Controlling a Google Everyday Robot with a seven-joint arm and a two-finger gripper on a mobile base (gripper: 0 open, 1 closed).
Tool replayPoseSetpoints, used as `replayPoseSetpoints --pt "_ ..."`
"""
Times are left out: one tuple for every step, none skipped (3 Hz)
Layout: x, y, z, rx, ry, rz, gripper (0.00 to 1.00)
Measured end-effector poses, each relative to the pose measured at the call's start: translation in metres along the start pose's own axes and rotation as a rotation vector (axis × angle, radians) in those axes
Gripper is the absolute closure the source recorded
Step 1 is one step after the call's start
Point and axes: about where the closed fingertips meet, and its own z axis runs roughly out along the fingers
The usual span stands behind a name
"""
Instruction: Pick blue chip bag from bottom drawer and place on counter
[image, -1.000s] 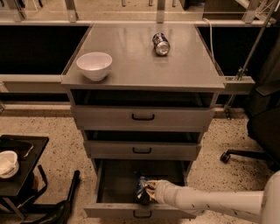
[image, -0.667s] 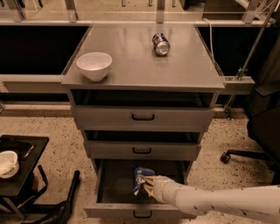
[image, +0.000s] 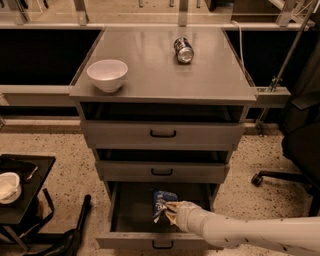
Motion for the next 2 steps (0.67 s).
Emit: replayPoseSetpoints --pt "-0.014 -0.014 -0.027 0.064 -0.005 -0.001 1.00" --pt "-0.073 -0.035 -0.101 0.195 -0.018 -0.094 1.00"
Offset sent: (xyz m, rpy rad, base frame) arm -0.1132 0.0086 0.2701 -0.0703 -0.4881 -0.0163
